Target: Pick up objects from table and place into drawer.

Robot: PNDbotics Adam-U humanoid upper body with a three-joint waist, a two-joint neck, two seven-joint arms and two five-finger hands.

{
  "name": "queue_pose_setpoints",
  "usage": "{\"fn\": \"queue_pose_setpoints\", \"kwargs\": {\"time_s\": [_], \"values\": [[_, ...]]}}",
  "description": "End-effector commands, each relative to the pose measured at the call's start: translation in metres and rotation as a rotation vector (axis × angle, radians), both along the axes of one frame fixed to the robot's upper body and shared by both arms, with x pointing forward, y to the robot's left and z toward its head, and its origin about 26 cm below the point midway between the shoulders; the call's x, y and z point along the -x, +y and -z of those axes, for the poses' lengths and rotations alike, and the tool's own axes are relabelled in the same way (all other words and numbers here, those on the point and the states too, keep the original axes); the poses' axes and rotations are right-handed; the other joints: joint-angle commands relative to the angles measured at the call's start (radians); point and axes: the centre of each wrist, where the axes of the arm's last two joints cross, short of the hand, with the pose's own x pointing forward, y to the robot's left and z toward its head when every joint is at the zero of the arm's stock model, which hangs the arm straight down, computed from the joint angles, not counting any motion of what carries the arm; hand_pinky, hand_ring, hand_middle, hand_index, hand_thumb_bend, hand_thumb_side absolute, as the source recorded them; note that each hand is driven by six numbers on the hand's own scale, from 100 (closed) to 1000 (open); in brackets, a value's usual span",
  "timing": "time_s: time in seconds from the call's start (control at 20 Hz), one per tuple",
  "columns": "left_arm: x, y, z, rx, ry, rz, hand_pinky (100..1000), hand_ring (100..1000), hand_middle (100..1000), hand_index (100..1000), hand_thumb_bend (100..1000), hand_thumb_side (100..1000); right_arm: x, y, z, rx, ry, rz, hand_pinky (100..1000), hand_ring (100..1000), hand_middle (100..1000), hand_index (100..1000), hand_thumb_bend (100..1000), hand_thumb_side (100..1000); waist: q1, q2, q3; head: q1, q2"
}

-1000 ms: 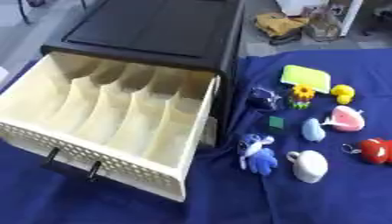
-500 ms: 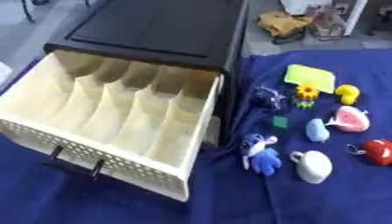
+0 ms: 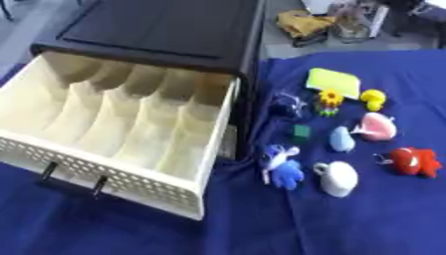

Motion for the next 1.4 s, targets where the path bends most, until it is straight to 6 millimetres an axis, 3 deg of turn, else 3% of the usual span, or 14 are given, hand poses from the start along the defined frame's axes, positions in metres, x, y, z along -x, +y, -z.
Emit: {"fn": "queue_pose_setpoints", "kwargs": {"time_s": [0.05, 0.4, 0.75, 0.9, 0.95, 1.0, 1.4], "values": [[0.003, 0.003, -0.006, -0.028, -0.01, -0.016, 858, 906, 766, 968, 682, 1000, -0.017, -0.009, -0.005, 0.156, 0.04, 0.06, 804, 869, 838, 942, 736, 850, -0.001, -0.024, -0.006, 0.002, 0.018], [0.006, 0.006, -0.001, -0.036, 0.015, -0.039, 858, 907, 765, 959, 679, 1000, -0.055, 0.007, 0.002, 0.339, 0.128, 0.032, 800, 861, 830, 935, 740, 779, -0.007, -0.045, -0.026, 0.005, 0.039], [0.007, 0.006, 0.002, -0.036, 0.029, -0.048, 860, 909, 764, 948, 675, 1000, -0.074, 0.012, 0.011, 0.39, 0.2, 0.029, 792, 867, 805, 933, 765, 691, -0.008, -0.052, -0.029, 0.009, 0.035], [0.006, 0.005, 0.002, -0.034, 0.032, -0.049, 860, 909, 764, 945, 673, 1000, -0.074, 0.014, 0.017, 0.383, 0.245, 0.024, 789, 871, 783, 927, 791, 646, -0.008, -0.051, -0.029, 0.014, 0.027], [0.006, 0.005, 0.002, -0.033, 0.032, -0.048, 860, 909, 764, 944, 662, 1000, -0.073, 0.015, 0.019, 0.379, 0.261, 0.021, 787, 870, 767, 926, 925, 648, -0.008, -0.05, -0.029, 0.015, 0.024], [0.006, 0.005, 0.002, -0.033, 0.032, -0.047, 860, 909, 764, 943, 671, 1000, -0.071, 0.017, 0.021, 0.377, 0.28, 0.017, 785, 869, 760, 924, 810, 619, -0.009, -0.05, -0.029, 0.017, 0.021], [0.004, 0.002, 0.001, -0.025, 0.037, -0.037, 859, 910, 763, 931, 660, 1000, -0.045, 0.048, 0.034, 0.347, 0.364, 0.025, 762, 850, 700, 876, 849, 619, -0.008, -0.047, -0.019, 0.023, 0.005]]}}
